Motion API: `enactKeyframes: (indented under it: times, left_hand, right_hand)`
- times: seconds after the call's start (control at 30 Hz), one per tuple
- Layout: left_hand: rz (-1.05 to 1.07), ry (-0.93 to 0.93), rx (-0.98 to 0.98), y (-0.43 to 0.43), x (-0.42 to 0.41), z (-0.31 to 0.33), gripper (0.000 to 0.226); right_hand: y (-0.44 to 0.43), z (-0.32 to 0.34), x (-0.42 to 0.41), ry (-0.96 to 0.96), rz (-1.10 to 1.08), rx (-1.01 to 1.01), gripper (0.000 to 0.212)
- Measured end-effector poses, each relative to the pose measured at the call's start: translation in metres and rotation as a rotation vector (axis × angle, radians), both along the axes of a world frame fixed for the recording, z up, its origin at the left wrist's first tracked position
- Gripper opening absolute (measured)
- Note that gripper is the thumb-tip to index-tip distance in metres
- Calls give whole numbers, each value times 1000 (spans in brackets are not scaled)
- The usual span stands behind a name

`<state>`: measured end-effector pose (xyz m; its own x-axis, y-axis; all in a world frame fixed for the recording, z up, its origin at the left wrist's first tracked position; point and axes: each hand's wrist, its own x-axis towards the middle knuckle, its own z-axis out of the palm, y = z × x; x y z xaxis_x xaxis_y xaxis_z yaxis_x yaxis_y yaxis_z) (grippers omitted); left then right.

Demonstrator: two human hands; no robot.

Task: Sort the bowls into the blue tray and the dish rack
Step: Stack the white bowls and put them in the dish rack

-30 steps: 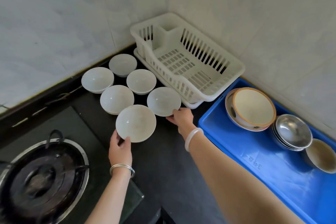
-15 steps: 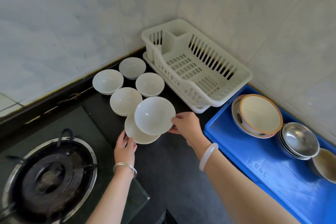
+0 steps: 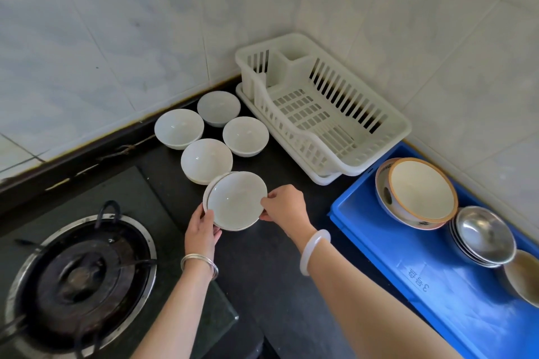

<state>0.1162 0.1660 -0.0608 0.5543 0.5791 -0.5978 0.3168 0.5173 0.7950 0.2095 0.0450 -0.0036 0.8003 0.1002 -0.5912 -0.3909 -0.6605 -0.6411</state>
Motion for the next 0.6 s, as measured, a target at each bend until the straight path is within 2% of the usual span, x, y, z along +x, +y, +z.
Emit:
enactKeyframes:
  times: [0.1,0.4,0.53,0.6]
  left_hand:
    - [-15,4,17,1,0,-2,41]
    - [-58,13,51,6,2,-3,49]
    - [-68,35,24,10,4,1,49]
    - [-81,38,-13,11,4,2,48]
  right_hand:
    - [2,0,1,-15,32,-45,20]
    - [-1,-14,9,36,37,-42,7]
    - [-3,-21,10,213,-19,115,38]
    - [-5,-24,8,283,-44,221,45]
